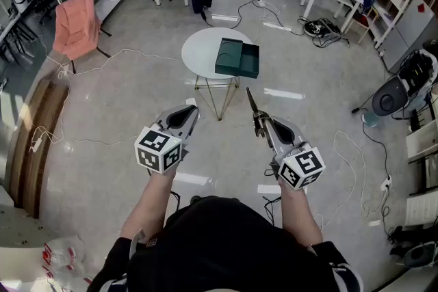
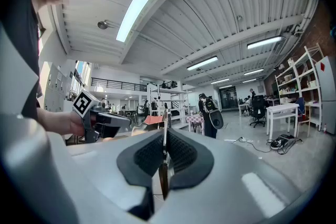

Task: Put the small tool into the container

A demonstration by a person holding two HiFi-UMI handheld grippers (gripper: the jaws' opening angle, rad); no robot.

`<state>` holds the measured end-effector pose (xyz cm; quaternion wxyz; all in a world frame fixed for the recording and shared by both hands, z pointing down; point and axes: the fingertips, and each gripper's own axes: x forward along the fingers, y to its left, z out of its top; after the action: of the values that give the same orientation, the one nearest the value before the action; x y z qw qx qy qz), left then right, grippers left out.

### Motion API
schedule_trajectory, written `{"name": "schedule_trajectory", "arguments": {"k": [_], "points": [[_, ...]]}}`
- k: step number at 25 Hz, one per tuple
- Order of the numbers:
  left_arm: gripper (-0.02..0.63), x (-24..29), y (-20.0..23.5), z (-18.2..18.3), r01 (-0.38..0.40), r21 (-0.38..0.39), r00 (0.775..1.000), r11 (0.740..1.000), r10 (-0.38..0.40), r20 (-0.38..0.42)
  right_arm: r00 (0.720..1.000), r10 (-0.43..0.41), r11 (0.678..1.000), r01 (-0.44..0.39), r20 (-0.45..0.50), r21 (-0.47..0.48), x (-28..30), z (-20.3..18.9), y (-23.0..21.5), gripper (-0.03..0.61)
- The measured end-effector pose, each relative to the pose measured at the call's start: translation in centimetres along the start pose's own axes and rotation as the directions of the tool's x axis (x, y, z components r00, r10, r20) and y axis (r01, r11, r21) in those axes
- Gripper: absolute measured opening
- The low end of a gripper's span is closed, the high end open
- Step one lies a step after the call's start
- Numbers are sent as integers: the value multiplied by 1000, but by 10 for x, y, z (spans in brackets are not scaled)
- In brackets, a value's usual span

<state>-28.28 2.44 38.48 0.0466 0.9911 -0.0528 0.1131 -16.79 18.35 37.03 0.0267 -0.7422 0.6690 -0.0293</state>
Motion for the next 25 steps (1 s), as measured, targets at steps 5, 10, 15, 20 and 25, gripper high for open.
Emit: {"name": "schedule_trajectory", "arguments": {"k": [5, 10, 15, 20, 25], "points": [[23, 2, -5, -4, -1, -6, 1000, 1000, 1, -6, 1000, 4, 1000, -3, -7, 9, -5, -4, -2, 11], [23, 6, -12, -10, 5, -9, 1000, 1000, -5, -19, 1000, 13, 1000, -13, -5, 23, -11, -9, -1, 11], [23, 14, -25, -14, 30, -6, 999, 1000, -30, -35, 1000, 16, 998, -16, 8, 63, -23, -17, -3, 11], [23, 25, -42, -6, 55, 10, 998, 998, -54, -33, 1000, -5, 997, 4, 16, 71, -41, -16, -13, 11], [23, 38, -66, -3, 69, 25, 997, 997, -68, -29, 1000, -19, 997, 17, 24, 79, -61, -16, -27, 11]]}}
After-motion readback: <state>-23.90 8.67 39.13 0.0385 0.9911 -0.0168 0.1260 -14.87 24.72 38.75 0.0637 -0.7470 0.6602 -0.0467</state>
